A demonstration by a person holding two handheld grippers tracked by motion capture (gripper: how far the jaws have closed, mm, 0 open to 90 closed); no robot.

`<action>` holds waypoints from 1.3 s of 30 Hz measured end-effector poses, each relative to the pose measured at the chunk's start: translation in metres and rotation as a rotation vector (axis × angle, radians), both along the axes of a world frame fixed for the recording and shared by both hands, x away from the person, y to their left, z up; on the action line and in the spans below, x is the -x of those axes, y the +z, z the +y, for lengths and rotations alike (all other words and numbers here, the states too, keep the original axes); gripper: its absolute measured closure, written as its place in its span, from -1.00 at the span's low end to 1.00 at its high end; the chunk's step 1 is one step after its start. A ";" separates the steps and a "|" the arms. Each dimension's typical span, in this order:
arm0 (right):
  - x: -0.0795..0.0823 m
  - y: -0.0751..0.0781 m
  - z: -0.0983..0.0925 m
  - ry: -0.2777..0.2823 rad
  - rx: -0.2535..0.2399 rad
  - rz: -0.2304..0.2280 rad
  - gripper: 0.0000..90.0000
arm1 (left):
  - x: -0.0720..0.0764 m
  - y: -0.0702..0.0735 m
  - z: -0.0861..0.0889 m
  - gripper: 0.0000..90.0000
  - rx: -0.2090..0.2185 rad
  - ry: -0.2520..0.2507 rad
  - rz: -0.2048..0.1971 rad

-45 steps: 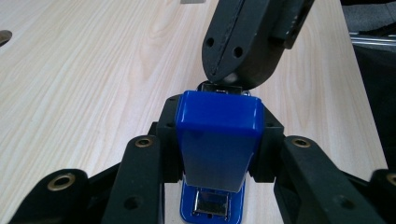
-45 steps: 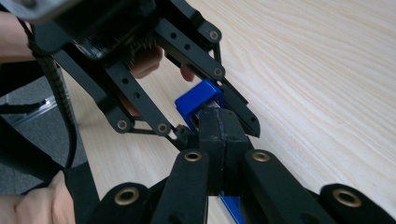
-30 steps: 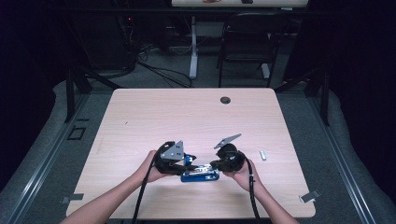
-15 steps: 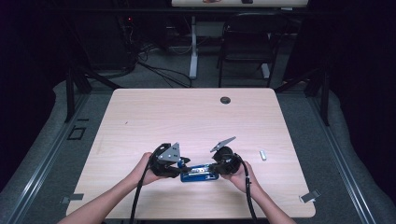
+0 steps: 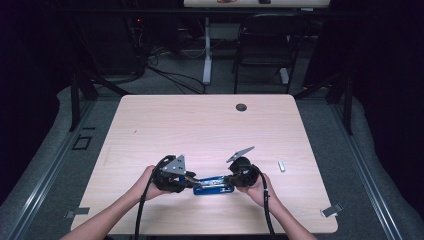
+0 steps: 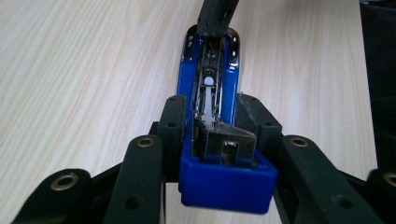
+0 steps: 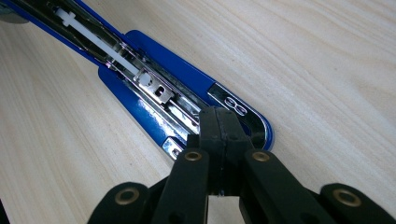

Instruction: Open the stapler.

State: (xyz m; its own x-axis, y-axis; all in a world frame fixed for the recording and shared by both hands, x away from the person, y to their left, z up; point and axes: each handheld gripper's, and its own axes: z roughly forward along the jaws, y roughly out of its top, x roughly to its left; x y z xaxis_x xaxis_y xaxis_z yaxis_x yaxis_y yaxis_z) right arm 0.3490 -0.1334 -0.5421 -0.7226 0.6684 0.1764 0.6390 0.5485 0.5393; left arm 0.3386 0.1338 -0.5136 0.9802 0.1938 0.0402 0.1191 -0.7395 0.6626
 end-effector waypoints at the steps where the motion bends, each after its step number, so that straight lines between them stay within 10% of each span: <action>1: 0.000 0.000 0.000 -0.001 -0.002 0.000 1.00 | 0.000 -0.001 0.001 0.46 -0.002 0.004 0.004; 16: -0.001 -0.001 -0.001 -0.015 -0.020 0.003 1.00 | -0.004 -0.024 0.016 0.46 -0.077 -0.013 0.040; 39: -0.002 -0.002 -0.001 -0.035 -0.017 0.014 1.00 | -0.014 -0.046 0.024 0.45 -0.052 -0.018 0.098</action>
State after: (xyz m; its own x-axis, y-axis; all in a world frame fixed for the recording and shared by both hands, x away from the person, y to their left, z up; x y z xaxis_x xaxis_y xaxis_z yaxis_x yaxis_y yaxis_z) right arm 0.3510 -0.1339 -0.5440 -0.6959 0.6904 0.1978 0.6655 0.5165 0.5389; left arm 0.3525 0.1579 -0.5592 0.9832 0.1767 -0.0462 0.1679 -0.7751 0.6092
